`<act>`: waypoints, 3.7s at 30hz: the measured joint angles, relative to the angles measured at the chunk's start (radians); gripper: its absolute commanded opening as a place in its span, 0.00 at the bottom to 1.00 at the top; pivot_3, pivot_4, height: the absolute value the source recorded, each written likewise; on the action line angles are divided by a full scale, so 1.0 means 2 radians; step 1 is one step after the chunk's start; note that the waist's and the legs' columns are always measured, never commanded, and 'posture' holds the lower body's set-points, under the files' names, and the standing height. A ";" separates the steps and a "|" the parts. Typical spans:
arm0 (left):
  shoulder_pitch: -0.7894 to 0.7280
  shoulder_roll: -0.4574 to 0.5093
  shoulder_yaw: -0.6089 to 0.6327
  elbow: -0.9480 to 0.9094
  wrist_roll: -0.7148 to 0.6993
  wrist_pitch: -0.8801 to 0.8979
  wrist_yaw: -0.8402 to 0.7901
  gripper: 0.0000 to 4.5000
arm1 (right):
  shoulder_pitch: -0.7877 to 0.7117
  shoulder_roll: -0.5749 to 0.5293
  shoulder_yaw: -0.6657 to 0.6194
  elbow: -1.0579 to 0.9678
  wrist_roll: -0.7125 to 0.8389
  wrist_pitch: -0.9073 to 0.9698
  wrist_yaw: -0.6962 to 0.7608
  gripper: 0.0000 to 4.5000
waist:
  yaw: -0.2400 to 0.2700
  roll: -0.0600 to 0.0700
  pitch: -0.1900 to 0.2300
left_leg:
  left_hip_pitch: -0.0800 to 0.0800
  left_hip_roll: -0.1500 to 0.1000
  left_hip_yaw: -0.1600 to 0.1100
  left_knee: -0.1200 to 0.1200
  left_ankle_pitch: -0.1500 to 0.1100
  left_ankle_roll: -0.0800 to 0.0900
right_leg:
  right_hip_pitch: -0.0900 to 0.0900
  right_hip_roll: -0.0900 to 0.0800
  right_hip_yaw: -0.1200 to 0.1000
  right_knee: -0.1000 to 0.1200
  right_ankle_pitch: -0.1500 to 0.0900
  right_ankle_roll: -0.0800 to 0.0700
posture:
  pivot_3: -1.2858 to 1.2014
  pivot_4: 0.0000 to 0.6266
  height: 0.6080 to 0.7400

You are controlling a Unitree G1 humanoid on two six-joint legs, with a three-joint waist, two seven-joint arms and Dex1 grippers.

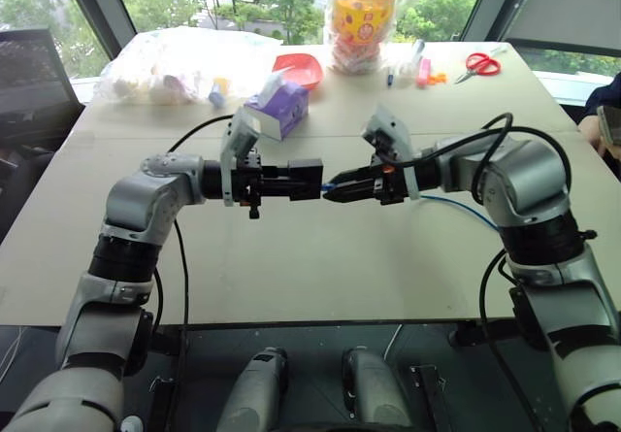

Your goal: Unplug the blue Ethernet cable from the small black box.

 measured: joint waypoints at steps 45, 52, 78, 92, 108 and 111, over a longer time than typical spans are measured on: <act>0.022 0.006 -0.005 -0.033 0.014 -0.018 -0.020 0.11 | -0.017 -0.013 0.037 0.000 0.004 -0.006 0.032 0.01 | -0.001 0.000 0.000 | 0.000 0.000 0.000 0.000 0.000 0.000 | 0.000 0.000 0.000 0.000 0.000 0.000 | 0.52 0.24 1.00; 0.025 0.013 -0.013 -0.039 0.027 -0.032 -0.027 0.11 | -0.032 -0.012 0.057 0.010 0.002 0.000 0.036 0.01 | -0.001 0.000 0.000 | -0.001 0.000 0.000 0.000 0.000 0.000 | 0.000 0.000 0.000 0.000 0.000 0.000 | 0.52 0.24 1.00; 0.054 0.047 -0.014 -0.053 0.025 -0.030 -0.041 0.11 | -0.017 -0.072 0.076 0.082 -0.039 -0.070 0.063 0.01 | -0.001 0.000 0.000 | -0.001 0.000 0.000 0.000 0.000 0.000 | -0.001 0.000 0.000 0.000 0.000 0.000 | 0.52 0.24 1.00; 0.044 -0.068 -0.034 0.084 0.139 -0.206 0.065 0.11 | 0.024 0.009 -0.014 0.222 -0.140 -0.163 -0.175 0.73 | 0.003 0.000 0.000 | -0.001 -0.001 0.000 0.000 0.000 0.000 | -0.001 0.000 0.000 0.000 0.000 0.000 | 0.52 0.24 1.00; 0.005 -0.158 -0.023 0.351 0.204 -0.425 0.156 0.11 | 0.178 -0.004 -0.142 -0.050 -0.082 0.012 -0.257 0.85 | 0.001 0.000 0.000 | -0.001 0.000 0.001 0.001 0.000 0.000 | 0.000 0.000 0.000 0.001 0.000 0.000 | 0.52 0.24 1.00; 0.001 -0.158 -0.019 0.382 0.211 -0.454 0.158 0.41 | 0.189 -0.002 -0.150 -0.085 -0.069 0.034 -0.267 0.86 | 0.001 0.000 0.000 | 0.000 0.000 0.000 0.001 0.000 0.000 | 0.001 0.000 0.000 0.001 0.000 0.000 | 0.52 0.24 1.00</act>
